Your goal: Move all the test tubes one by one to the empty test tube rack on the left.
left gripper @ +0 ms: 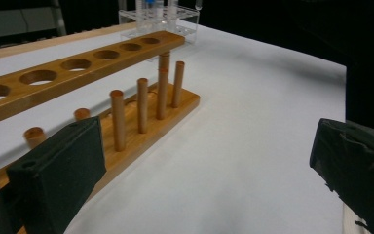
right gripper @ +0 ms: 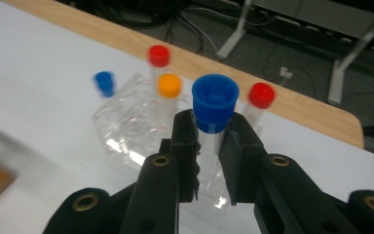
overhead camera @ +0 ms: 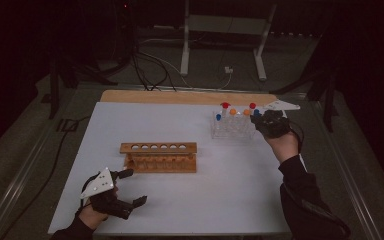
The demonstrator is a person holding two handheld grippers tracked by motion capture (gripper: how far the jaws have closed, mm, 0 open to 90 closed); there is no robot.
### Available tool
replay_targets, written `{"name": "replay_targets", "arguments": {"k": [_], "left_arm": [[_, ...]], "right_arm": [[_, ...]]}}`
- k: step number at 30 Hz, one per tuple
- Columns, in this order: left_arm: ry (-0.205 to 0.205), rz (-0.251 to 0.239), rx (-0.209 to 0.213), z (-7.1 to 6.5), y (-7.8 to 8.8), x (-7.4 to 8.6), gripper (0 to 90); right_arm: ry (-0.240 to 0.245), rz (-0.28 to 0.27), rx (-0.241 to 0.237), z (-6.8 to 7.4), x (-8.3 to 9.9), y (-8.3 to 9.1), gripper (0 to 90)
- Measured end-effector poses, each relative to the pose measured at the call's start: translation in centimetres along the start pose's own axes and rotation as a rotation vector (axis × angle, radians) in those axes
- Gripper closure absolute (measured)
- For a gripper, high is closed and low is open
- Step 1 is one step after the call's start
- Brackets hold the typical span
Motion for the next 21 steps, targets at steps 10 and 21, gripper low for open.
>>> {"name": "replay_targets", "arguments": {"k": [10,21], "left_arm": [[0.005,0.025,0.007,-0.2,-0.5,-0.8,0.6],[0.019,0.058,0.056,-0.6,-1.9,-2.7,0.6]], "right_arm": [[0.060,-0.006,-0.112,3.9,1.7,2.3,76.3],[0.123,-0.015,-0.235,9.0,3.7,4.6,76.4]]}}
Point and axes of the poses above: each handheld gripper's, and its own axes: y roughly backward along the jaws, x roughly out of its underside, z roughly to its left, the point moved 10 cm from there along -y, roughly forward along the jaws, and after that the axes turned 9 degrees about x, right-handed, at the moved point
